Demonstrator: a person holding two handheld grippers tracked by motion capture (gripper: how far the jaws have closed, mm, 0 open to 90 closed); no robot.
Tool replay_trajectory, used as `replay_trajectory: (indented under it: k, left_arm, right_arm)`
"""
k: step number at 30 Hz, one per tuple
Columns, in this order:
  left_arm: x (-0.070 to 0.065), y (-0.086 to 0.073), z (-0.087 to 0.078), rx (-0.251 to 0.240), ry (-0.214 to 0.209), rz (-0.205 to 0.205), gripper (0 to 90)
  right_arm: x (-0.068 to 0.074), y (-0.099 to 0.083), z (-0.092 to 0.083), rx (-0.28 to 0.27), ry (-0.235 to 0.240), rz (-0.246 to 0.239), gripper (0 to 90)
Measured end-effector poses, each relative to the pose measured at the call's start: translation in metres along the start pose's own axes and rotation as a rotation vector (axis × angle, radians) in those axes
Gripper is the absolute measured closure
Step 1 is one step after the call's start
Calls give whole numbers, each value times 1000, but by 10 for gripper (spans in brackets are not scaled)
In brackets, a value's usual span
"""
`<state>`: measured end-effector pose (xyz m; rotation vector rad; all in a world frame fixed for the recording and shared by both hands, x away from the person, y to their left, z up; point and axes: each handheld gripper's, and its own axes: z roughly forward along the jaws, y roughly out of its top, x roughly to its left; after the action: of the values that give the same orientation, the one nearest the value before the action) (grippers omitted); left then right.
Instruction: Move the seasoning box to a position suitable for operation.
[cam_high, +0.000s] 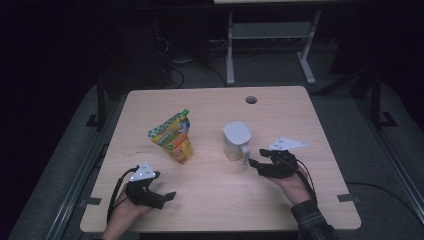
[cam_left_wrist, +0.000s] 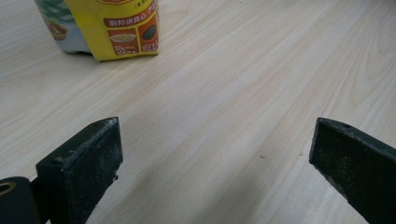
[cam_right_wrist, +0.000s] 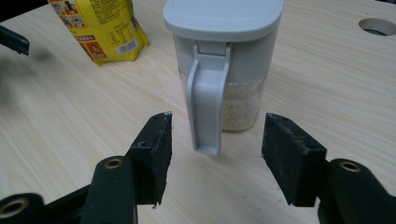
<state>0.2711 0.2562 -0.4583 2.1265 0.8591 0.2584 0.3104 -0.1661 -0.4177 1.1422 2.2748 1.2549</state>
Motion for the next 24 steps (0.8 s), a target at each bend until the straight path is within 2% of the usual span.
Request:
replay_trajectory:
  k: [6,24]
  left_arm:
    - [0,0,0,-3,0,3,21]
    - [0,0,0,4,-5,13,21]
  right_arm:
    - [5,8,8,1,-8,-7,445]
    - [9,24,29,8,-44,26,517]
